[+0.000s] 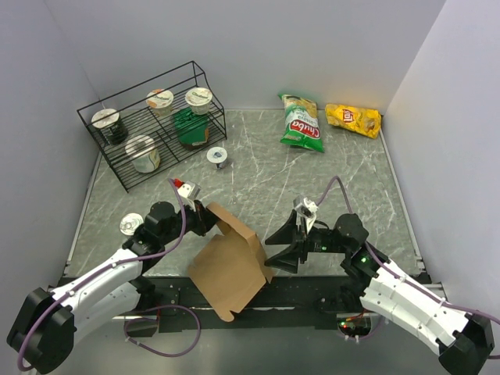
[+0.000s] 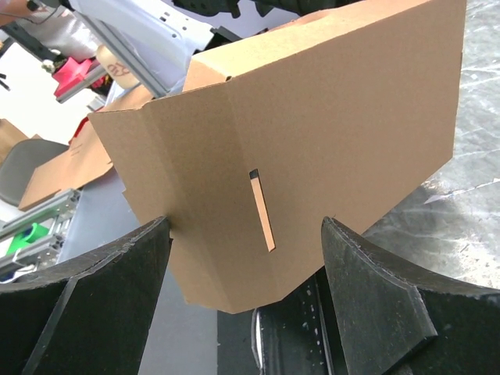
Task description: Fold the paper box
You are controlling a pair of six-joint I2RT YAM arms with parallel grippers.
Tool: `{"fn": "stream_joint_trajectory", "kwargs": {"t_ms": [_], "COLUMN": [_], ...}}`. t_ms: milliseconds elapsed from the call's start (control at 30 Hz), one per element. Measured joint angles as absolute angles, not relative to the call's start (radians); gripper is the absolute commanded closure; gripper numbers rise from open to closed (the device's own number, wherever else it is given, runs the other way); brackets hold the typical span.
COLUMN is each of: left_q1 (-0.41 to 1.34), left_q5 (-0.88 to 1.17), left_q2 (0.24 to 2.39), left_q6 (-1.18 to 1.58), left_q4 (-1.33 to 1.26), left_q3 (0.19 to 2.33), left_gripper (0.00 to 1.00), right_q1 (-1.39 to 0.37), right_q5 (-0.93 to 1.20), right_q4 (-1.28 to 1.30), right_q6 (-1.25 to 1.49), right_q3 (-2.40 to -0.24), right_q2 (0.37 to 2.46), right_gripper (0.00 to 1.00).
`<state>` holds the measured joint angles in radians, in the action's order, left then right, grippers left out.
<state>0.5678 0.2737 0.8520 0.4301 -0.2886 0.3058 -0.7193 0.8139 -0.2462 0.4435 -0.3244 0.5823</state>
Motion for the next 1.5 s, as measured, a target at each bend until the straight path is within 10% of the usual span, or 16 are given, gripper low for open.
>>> {"fn": "stream_joint_trajectory", "kwargs": {"t_ms": [1500], "left_q1": [0.563], "left_q5": [0.184], "left_q2": [0.82], "left_q6": [0.426], "left_q4": [-0.254], "left_q3": [0.291], "left_gripper": [0.99], "right_q1": [-1.003], "right_q5": [0.107], "right_q4": [-0.134], "right_q6": [0.285], "right_q3": [-0.376], "right_q2": [0.641], "right_gripper": [0.45]}}
